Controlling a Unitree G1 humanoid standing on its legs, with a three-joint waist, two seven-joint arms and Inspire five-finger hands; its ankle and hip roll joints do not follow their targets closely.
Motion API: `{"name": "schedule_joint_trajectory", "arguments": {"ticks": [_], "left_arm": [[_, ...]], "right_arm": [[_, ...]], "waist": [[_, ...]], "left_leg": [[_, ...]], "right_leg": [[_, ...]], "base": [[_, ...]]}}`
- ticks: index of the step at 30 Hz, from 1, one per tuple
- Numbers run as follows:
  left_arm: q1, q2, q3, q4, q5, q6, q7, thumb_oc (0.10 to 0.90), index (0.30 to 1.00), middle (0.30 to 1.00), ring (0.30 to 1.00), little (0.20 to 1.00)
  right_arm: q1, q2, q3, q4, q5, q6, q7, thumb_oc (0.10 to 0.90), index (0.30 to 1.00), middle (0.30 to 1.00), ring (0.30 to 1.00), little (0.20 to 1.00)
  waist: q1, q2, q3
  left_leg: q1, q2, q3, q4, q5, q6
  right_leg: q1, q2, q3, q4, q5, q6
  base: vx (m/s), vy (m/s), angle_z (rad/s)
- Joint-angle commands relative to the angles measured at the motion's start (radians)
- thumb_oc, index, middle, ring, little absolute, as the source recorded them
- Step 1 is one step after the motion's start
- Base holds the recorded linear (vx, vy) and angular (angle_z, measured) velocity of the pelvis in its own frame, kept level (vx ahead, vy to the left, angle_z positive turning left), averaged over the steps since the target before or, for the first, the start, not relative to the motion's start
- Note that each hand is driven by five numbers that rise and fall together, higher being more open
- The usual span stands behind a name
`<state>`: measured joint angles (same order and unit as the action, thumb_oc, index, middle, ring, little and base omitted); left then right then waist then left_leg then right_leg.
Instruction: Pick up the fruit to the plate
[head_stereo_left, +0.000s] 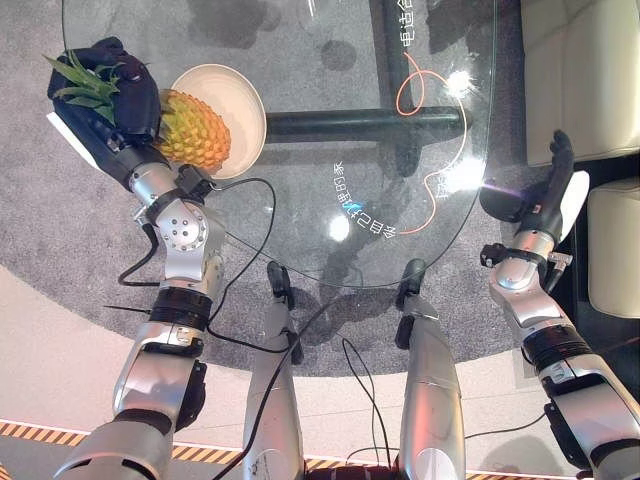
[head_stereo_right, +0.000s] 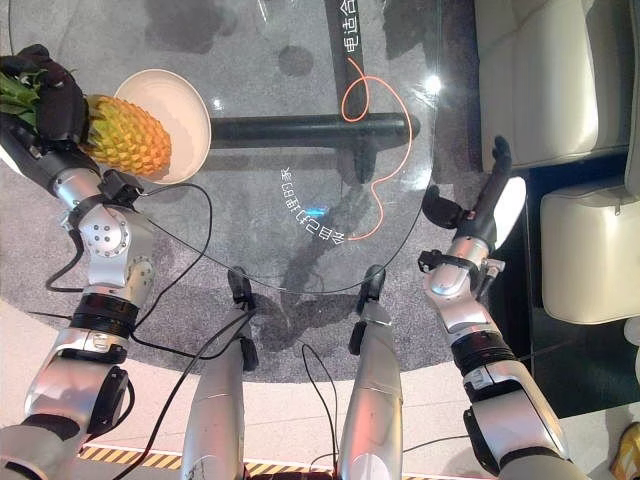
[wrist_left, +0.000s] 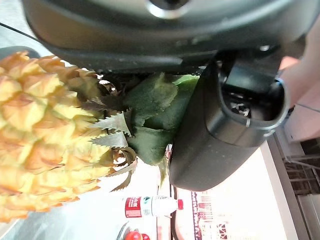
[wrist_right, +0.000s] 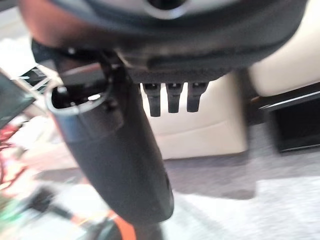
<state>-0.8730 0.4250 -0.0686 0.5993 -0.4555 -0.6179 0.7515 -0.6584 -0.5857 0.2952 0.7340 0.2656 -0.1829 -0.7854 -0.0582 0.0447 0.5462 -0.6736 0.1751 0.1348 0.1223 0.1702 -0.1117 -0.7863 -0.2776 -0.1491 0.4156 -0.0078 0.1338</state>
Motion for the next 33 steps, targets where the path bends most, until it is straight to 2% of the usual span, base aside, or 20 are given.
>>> {"name": "schedule_joint_trajectory", "arguments": {"ticks": [1,6,13,19,24,33], "left_arm": [[-0.168,0.144,-0.007,-0.011,0.044,-0.123,0.008,0.100,0.300,0.300,0.300,0.200],[-0.220,0.173,-0.040,0.059,0.035,-0.114,0.019,0.100,0.300,0.300,0.300,0.200],[-0.280,0.196,-0.080,0.133,0.044,-0.087,0.038,0.100,0.300,0.300,0.300,0.200],[-0.314,0.206,-0.115,0.199,0.057,-0.066,0.043,0.100,0.300,0.300,0.300,0.200],[-0.334,0.219,-0.132,0.232,0.048,-0.045,0.029,0.100,0.300,0.300,0.300,0.200],[-0.363,0.215,-0.142,0.295,0.008,-0.057,0.011,0.100,0.300,0.300,0.300,0.200]], "right_arm": [[-0.045,-0.042,-0.051,0.051,0.056,-0.078,0.014,0.800,0.900,0.900,0.900,0.900],[-0.043,-0.025,-0.071,0.250,0.108,-0.106,0.093,0.800,0.900,0.900,0.900,0.900],[-0.056,0.001,-0.062,0.407,0.119,-0.065,0.187,0.800,0.900,0.900,0.900,0.900],[-0.054,0.017,-0.046,0.470,0.125,-0.010,0.288,0.800,0.900,0.900,0.900,0.900],[-0.047,0.017,-0.032,0.496,0.131,0.002,0.377,0.800,0.900,0.900,0.900,0.900],[-0.066,0.032,0.005,0.487,0.122,0.010,0.413,0.800,0.900,0.900,0.900,0.900]], "waist": [[0.011,-0.046,-0.026],[0.012,-0.043,-0.026],[0.011,-0.046,-0.026],[0.004,-0.047,-0.026],[-0.001,-0.049,-0.026],[-0.011,-0.056,-0.026]], "left_leg": [[-0.027,0.029,-0.021,0.134,-0.124,-0.048],[-0.037,0.032,-0.024,0.149,-0.132,-0.045],[-0.049,0.035,-0.029,0.162,-0.136,-0.040],[-0.052,0.037,-0.028,0.172,-0.140,-0.038],[-0.050,0.039,-0.028,0.172,-0.140,-0.038],[-0.059,0.041,-0.029,0.177,-0.137,-0.042]], "right_leg": [[0.045,-0.015,-0.012,-0.099,0.043,0.040],[0.039,-0.012,-0.014,-0.089,0.035,0.035],[0.030,-0.005,-0.013,-0.078,0.029,0.029],[0.023,0.000,-0.005,-0.071,0.026,0.025],[0.022,0.005,0.000,-0.068,0.024,0.022],[0.009,0.014,0.008,-0.061,0.022,0.018]], "base": [[0.00,0.000,0.00],[0.00,-0.007,0.00],[0.00,-0.005,0.00],[0.00,0.000,0.00],[0.00,0.000,0.00],[0.00,0.012,-0.01]]}}
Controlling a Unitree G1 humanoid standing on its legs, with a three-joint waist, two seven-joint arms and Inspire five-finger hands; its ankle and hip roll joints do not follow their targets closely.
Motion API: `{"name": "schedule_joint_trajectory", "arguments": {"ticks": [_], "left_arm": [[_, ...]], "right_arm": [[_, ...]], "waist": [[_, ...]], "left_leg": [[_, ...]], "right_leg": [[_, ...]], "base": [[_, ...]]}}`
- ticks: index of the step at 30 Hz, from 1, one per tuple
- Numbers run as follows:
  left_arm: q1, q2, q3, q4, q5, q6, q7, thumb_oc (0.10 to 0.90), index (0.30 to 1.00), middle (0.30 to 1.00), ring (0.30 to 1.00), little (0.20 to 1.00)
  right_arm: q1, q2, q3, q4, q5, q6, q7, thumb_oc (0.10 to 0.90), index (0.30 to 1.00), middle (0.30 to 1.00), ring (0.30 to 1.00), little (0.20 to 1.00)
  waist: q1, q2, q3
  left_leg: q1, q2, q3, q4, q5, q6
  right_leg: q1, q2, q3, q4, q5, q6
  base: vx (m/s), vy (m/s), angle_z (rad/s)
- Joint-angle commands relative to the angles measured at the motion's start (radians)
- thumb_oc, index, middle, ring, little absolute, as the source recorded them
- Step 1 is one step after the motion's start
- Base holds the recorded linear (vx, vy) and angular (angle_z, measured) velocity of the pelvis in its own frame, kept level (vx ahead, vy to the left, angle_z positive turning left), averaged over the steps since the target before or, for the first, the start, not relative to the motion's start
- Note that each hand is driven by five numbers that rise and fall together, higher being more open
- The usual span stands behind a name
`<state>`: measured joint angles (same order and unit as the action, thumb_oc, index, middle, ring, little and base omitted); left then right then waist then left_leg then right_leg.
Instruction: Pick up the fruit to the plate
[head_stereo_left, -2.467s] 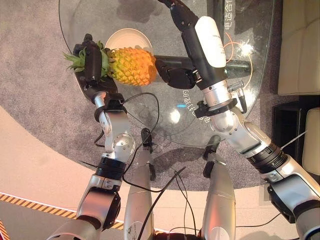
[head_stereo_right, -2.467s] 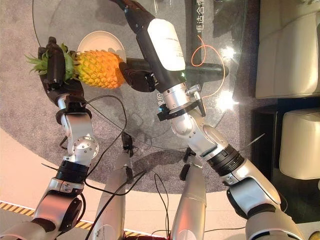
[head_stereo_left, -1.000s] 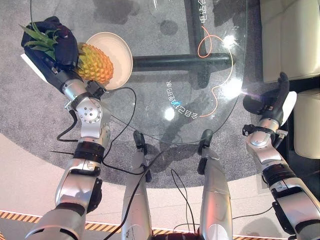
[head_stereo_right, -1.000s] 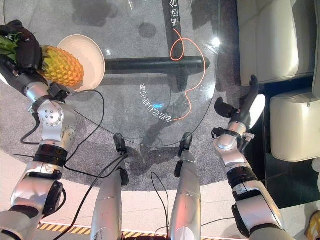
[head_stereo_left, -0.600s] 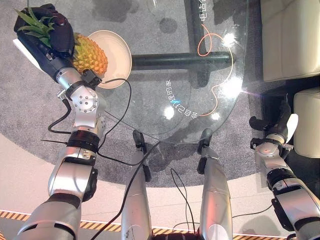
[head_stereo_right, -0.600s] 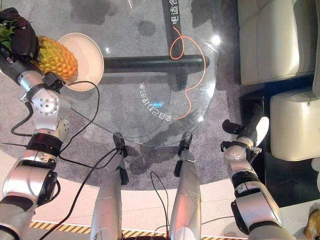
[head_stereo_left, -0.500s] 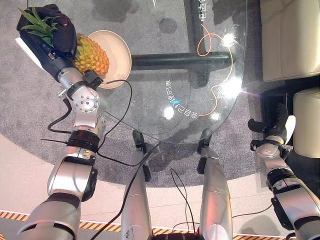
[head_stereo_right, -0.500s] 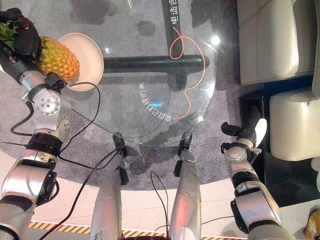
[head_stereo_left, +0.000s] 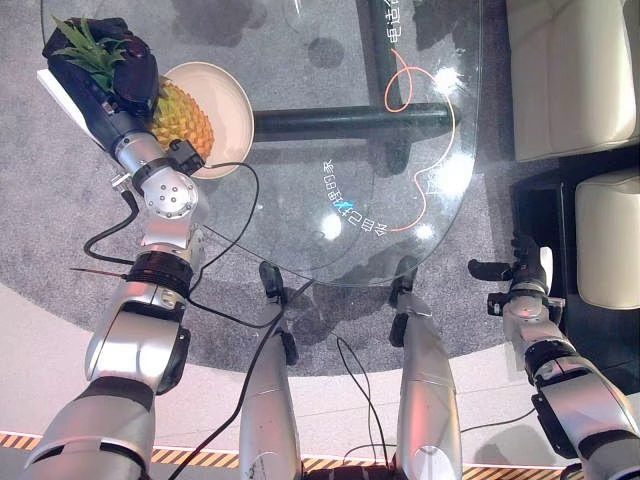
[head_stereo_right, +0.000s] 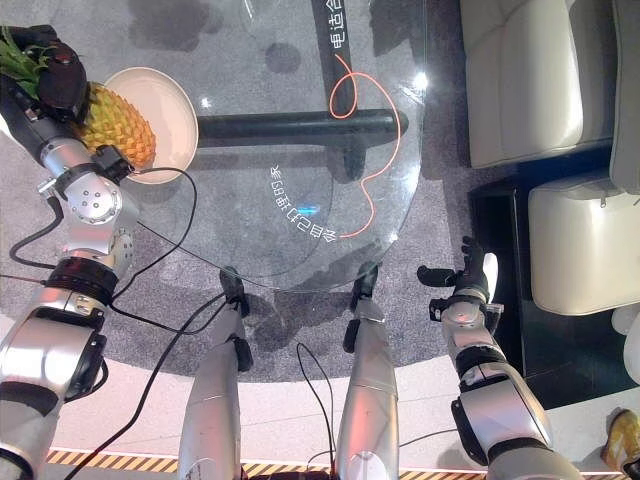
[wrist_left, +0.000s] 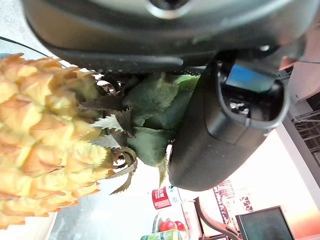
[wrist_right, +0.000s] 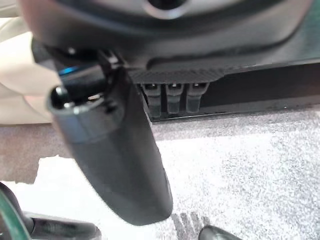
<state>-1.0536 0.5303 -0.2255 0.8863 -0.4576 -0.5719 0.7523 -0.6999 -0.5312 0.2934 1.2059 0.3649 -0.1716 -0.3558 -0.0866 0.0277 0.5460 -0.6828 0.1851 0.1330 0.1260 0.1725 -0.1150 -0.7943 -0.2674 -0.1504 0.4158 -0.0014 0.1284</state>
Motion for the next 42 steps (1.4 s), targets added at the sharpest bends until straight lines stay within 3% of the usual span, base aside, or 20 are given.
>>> {"name": "schedule_joint_trajectory", "arguments": {"ticks": [1,42], "left_arm": [[-0.184,0.110,0.015,0.014,0.004,-0.106,0.006,0.100,0.300,0.300,0.300,0.200],[-0.305,0.135,-0.049,0.198,0.003,-0.083,-0.041,0.100,0.300,0.300,0.300,0.200]], "right_arm": [[-0.027,-0.023,0.008,0.014,0.021,0.002,-0.016,0.800,0.900,0.900,0.900,0.900],[-0.057,-0.019,0.043,0.015,0.012,-0.009,-0.016,0.800,0.900,0.900,0.900,0.900]], "waist": [[0.017,-0.039,-0.026],[-0.014,-0.060,-0.026]], "left_leg": [[-0.050,0.031,-0.027,0.173,-0.138,-0.039],[-0.076,0.034,-0.024,0.184,-0.141,-0.044]], "right_leg": [[0.015,0.004,0.010,-0.060,0.015,0.023],[-0.012,0.020,0.022,-0.063,0.018,0.020]], "base": [[0.00,0.000,0.00],[0.00,0.001,0.00]]}}
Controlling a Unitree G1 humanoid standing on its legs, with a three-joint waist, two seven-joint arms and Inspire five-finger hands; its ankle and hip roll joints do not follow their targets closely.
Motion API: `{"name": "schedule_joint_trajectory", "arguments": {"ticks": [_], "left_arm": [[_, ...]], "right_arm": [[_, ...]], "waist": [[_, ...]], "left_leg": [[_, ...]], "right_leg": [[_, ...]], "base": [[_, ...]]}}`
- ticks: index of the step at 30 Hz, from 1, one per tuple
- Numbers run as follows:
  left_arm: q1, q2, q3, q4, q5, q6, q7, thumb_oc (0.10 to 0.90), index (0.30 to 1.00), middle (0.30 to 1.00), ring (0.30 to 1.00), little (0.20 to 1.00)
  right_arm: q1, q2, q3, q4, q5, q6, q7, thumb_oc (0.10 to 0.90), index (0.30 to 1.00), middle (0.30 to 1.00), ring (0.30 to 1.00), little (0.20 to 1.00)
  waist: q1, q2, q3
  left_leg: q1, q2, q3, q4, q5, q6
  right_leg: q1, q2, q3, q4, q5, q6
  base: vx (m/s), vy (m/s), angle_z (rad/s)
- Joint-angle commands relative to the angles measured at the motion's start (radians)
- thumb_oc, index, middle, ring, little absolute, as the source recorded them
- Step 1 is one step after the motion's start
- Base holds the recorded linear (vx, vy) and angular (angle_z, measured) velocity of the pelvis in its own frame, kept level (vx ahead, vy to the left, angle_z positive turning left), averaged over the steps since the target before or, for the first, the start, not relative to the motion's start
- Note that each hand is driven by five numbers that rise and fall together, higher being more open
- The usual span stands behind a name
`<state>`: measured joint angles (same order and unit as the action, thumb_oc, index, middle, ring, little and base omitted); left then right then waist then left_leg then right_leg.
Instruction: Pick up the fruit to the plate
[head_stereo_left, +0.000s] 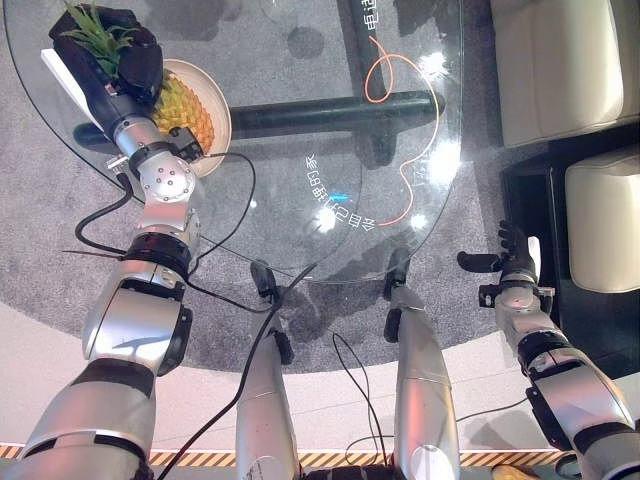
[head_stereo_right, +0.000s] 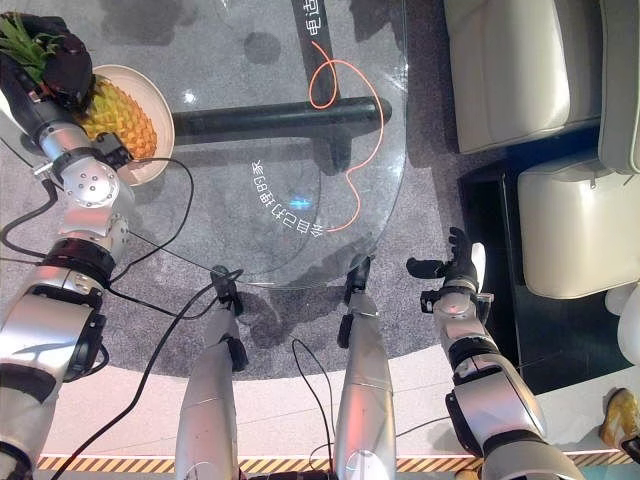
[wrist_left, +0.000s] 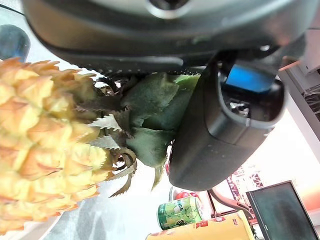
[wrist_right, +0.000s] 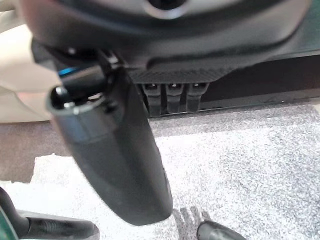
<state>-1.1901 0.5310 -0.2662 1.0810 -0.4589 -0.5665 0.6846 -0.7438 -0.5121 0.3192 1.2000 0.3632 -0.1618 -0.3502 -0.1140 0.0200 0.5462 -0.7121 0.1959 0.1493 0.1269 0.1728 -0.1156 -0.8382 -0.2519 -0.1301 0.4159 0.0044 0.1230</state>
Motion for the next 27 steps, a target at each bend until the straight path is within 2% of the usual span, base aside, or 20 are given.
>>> {"name": "schedule_joint_trajectory", "arguments": {"ticks": [1,6,7,10,11,12,13,14,16,23,27], "left_arm": [[-0.171,0.136,-0.008,0.007,0.002,-0.088,0.025,0.100,0.300,0.300,0.300,0.200],[-0.177,0.139,-0.014,0.010,0.009,-0.082,0.036,0.103,0.302,0.302,0.302,0.203],[-0.177,0.139,-0.014,0.008,0.009,-0.082,0.040,0.235,0.415,0.415,0.415,0.335],[-0.178,0.140,-0.017,0.011,0.024,-0.084,0.055,0.292,0.465,0.465,0.465,0.392],[-0.177,0.143,-0.017,0.012,0.028,-0.088,0.062,0.364,0.526,0.526,0.526,0.464],[-0.178,0.145,-0.017,0.012,0.027,-0.088,0.064,0.377,0.538,0.538,0.538,0.477],[-0.180,0.148,-0.017,0.015,0.029,-0.088,0.067,0.432,0.585,0.585,0.585,0.532],[-0.181,0.148,-0.017,0.016,0.029,-0.088,0.068,0.438,0.589,0.589,0.589,0.538],[-0.181,0.147,-0.021,0.012,0.038,-0.083,0.079,0.531,0.669,0.669,0.669,0.631],[-0.167,0.147,-0.019,-0.001,0.064,-0.090,0.093,0.495,0.639,0.639,0.639,0.595],[-0.149,0.141,-0.015,-0.022,0.080,-0.093,0.096,0.523,0.662,0.662,0.662,0.623]], "right_arm": [[-0.012,-0.037,0.019,0.020,0.015,-0.019,-0.025,0.800,0.900,0.900,0.900,0.900],[-0.013,-0.042,0.019,0.024,0.013,-0.020,-0.019,0.800,0.900,0.900,0.900,0.900],[-0.011,-0.041,0.019,0.022,0.013,-0.021,-0.021,0.800,0.900,0.900,0.900,0.900],[-0.009,-0.041,0.022,0.021,0.017,-0.024,-0.021,0.800,0.900,0.900,0.900,0.900],[-0.008,-0.041,0.021,0.022,0.016,-0.027,-0.020,0.800,0.900,0.900,0.900,0.900],[-0.008,-0.042,0.021,0.022,0.016,-0.027,-0.019,0.800,0.900,0.900,0.900,0.900],[-0.007,-0.042,0.023,0.024,0.019,-0.031,-0.020,0.800,0.900,0.900,0.900,0.900],[-0.008,-0.043,0.023,0.024,0.019,-0.030,-0.020,0.800,0.900,0.900,0.900,0.900],[-0.007,-0.043,0.022,0.022,0.018,-0.030,-0.022,0.800,0.900,0.900,0.900,0.900],[-0.006,-0.041,0.021,0.017,0.019,-0.032,-0.024,0.800,0.900,0.900,0.900,0.900],[-0.003,-0.036,0.020,0.014,0.022,-0.031,-0.035,0.800,0.900,0.900,0.900,0.900]], "waist": [[0.013,-0.053,-0.026],[0.012,-0.053,-0.026],[0.012,-0.054,-0.026],[0.012,-0.055,-0.026],[0.014,-0.055,-0.026],[0.014,-0.055,-0.026],[0.015,-0.055,-0.026],[0.015,-0.055,-0.026],[0.015,-0.054,-0.026],[0.020,-0.054,-0.026],[0.025,-0.053,-0.026]], "left_leg": [[-0.046,0.023,-0.040,0.182,-0.141,-0.043],[-0.049,0.023,-0.039,0.183,-0.141,-0.043],[-0.049,0.022,-0.039,0.183,-0.141,-0.043],[-0.051,0.022,-0.040,0.183,-0.141,-0.043],[-0.051,0.023,-0.041,0.183,-0.141,-0.043],[-0.051,0.023,-0.041,0.183,-0.141,-0.043],[-0.053,0.023,-0.042,0.184,-0.141,-0.043],[-0.053,0.022,-0.042,0.184,-0.140,-0.043],[-0.056,0.022,-0.043,0.185,-0.140,-0.043],[-0.060,0.021,-0.046,0.186,-0.142,-0.042],[-0.064,0.018,-0.048,0.185,-0.141,-0.042]], "right_leg": [[0.032,0.005,0.001,-0.064,0.013,0.025],[0.030,0.006,0.002,-0.065,0.013,0.024],[0.030,0.006,0.002,-0.066,0.013,0.025],[0.029,0.005,0.001,-0.066,0.015,0.025],[0.030,0.005,0.000,-0.066,0.014,0.025],[0.030,0.005,-0.001,-0.067,0.014,0.025],[0.029,0.005,-0.001,-0.065,0.014,0.025],[0.028,0.005,-0.001,-0.064,0.014,0.025],[0.025,0.004,-0.001,-0.063,0.013,0.025],[0.023,0.003,-0.004,-0.065,0.014,0.025],[0.020,0.003,-0.007,-0.065,0.017,0.025]], "base": [[0.00,0.000,0.00],[0.00,0.000,0.00],[0.00,0.000,0.00],[0.00,0.000,0.00],[0.00,0.000,0.00],[0.00,0.000,0.00],[0.00,0.000,0.00],[0.00,0.000,0.00],[0.00,0.000,0.00],[0.00,0.000,0.00],[0.00,0.000,0.00]]}}
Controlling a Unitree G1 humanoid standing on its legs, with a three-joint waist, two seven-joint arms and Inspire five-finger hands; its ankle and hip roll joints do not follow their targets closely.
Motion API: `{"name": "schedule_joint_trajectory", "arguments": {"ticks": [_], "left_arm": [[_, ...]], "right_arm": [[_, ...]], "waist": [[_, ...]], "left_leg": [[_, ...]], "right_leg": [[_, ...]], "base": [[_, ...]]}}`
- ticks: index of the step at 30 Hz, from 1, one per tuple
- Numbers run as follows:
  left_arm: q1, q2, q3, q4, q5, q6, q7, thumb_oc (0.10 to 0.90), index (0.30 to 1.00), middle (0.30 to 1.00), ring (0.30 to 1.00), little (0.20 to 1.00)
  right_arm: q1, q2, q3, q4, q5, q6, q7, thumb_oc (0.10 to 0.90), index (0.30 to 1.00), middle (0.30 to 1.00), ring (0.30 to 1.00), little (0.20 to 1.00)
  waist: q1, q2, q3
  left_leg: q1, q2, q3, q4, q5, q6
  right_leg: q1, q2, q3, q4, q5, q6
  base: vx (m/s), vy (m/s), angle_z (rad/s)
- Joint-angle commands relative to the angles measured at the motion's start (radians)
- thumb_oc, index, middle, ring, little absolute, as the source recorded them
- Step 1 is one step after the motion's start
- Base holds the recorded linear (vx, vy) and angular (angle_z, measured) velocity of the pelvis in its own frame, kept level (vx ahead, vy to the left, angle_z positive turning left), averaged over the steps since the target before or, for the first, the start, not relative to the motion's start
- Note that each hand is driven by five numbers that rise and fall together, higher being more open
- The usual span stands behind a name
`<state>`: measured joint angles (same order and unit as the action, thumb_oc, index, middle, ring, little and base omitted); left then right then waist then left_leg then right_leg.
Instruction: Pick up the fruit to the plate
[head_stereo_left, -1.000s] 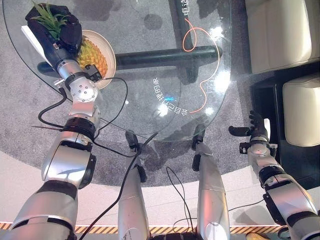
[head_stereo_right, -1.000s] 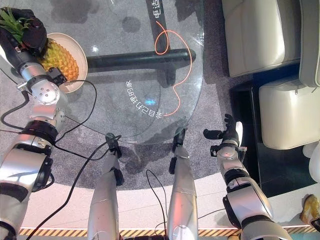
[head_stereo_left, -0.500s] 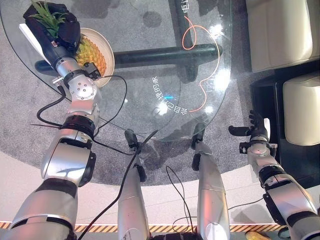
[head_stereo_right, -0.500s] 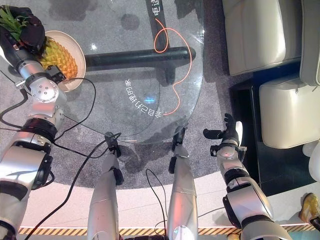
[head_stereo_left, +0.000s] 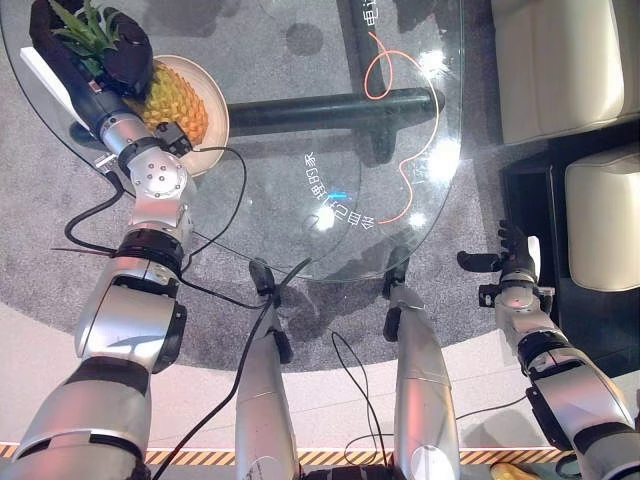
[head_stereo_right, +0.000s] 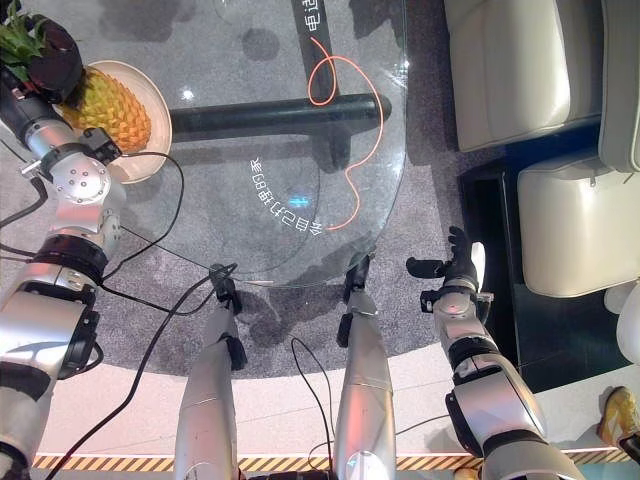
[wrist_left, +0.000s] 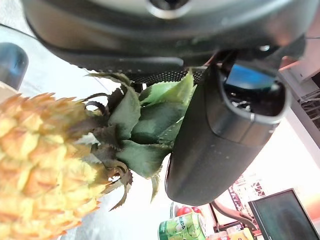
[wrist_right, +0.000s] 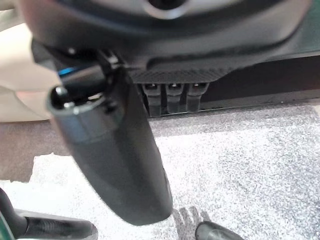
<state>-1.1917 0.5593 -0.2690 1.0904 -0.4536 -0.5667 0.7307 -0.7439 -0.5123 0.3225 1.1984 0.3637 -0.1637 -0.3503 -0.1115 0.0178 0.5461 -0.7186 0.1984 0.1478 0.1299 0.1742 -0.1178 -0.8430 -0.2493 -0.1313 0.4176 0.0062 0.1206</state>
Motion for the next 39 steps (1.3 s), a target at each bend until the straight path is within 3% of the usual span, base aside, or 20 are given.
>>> {"name": "schedule_joint_trajectory", "arguments": {"ticks": [1,8,39], "left_arm": [[-0.144,0.112,-0.013,-0.035,0.074,-0.093,0.051,0.517,0.658,0.658,0.658,0.617],[-0.116,0.104,-0.005,-0.058,0.067,-0.120,0.033,0.482,0.627,0.627,0.627,0.582],[0.079,0.009,0.037,-0.273,0.066,-0.190,-0.076,0.465,0.613,0.613,0.613,0.565]], "right_arm": [[-0.003,-0.037,0.015,0.016,0.021,-0.029,-0.034,0.800,0.900,0.900,0.900,0.900],[0.002,-0.035,0.006,0.018,0.023,-0.039,-0.037,0.800,0.900,0.900,0.900,0.900],[0.001,-0.024,-0.045,0.004,0.017,-0.027,-0.066,0.800,0.900,0.900,0.900,0.900]], "waist": [[0.023,-0.050,-0.026],[0.029,-0.049,-0.026],[0.073,-0.038,-0.026]], "left_leg": [[-0.057,0.016,-0.047,0.180,-0.142,-0.039],[-0.061,0.015,-0.049,0.180,-0.144,-0.039],[-0.065,0.003,-0.065,0.166,-0.146,-0.034]], "right_leg": [[0.025,0.000,-0.006,-0.068,0.015,0.028],[0.023,-0.002,-0.009,-0.069,0.015,0.029],[0.025,-0.015,-0.035,-0.076,0.023,0.038]], "base": [[0.00,0.000,0.00],[0.00,0.000,0.00],[0.00,0.000,0.00]]}}
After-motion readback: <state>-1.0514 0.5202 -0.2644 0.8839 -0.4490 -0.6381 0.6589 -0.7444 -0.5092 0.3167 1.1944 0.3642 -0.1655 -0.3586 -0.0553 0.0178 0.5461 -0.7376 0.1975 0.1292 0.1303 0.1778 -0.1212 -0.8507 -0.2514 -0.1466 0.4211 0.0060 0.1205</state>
